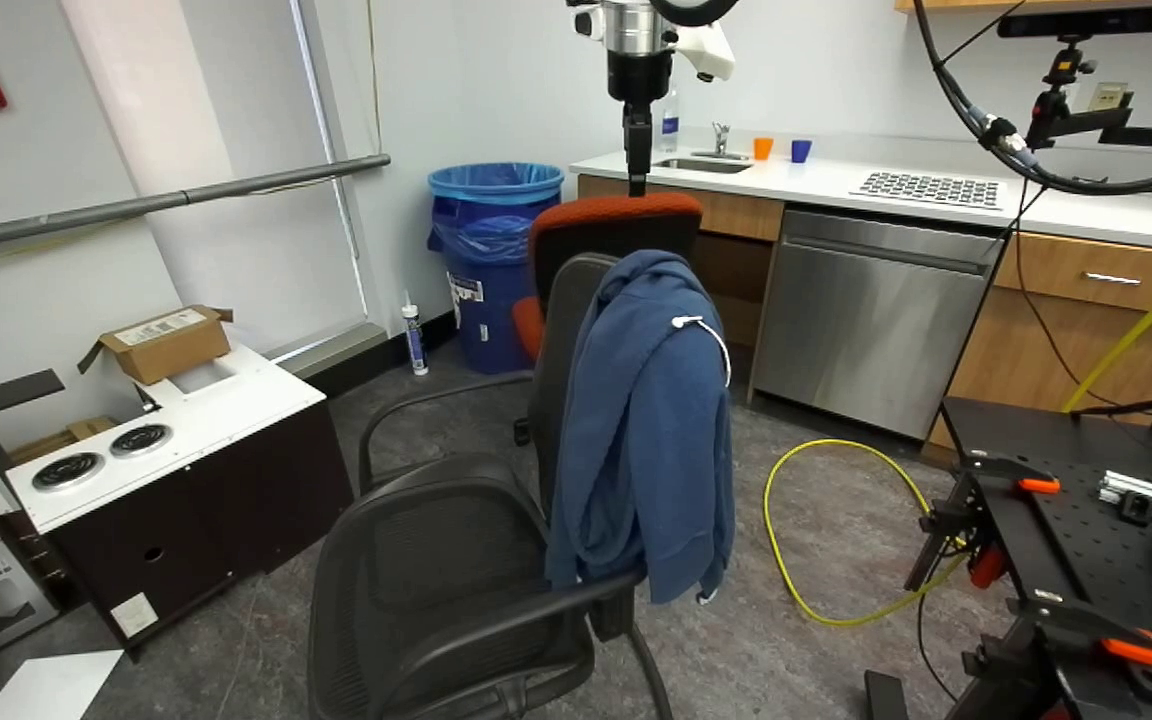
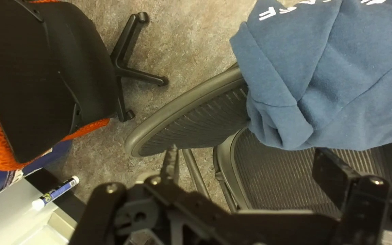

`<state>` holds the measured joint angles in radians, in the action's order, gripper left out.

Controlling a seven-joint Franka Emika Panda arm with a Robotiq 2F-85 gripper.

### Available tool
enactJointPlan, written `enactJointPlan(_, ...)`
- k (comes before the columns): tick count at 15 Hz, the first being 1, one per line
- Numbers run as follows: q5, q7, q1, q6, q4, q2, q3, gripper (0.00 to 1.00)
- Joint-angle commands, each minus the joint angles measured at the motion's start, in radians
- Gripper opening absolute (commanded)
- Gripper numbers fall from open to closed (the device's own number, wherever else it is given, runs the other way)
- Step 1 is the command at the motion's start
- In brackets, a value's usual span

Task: Put the hoodie on the seat of the chair

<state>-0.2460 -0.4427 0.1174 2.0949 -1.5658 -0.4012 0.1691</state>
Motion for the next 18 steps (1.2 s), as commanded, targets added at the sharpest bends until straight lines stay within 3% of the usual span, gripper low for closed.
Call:
enactJointPlan(1, -0.025, 0.023, 0.026, -0.057, 0.075, -0.103, -0.016, 1.00)
enactJointPlan(10, -0.087, 0.056, 0.025, -0.238, 0.279, -0.346, -0.004, 1.00)
enactJointPlan(11, -0.091, 0.051, 0.027, -0.258, 0.305, -0.363, -0.004, 0.91)
enactJointPlan(12, -0.096, 0.046, 0.027, -0.271, 0.326, -0.377, -0.004, 0.74)
enactJointPlan(18, -0.094, 0.038, 0.032, -0.337, 0.409, -0.409, -0.007, 0.27)
